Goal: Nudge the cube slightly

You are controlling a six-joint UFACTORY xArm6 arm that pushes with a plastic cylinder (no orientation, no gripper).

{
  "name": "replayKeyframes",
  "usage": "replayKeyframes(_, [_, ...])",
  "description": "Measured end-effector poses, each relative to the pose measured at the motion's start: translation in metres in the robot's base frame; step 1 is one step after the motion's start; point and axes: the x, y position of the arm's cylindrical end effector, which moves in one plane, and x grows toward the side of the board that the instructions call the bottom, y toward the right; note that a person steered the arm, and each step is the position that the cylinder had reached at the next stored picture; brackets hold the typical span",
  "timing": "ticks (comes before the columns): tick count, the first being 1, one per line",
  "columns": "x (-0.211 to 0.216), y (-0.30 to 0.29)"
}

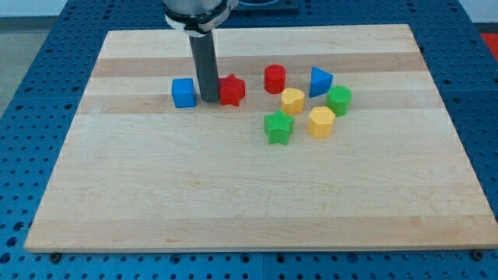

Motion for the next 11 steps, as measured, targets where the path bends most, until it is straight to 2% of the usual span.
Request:
replayKeyframes(2, [0.007,0.032])
replayKeyframes(3, [0.010,0.029])
replayKeyframes(5, [0.035,-0.039])
replayKeyframes(7, [0.036,-0.127])
replayKeyframes(9, [-0.001,-0.129])
replayKeyframes(11, [-0.030,-0.093])
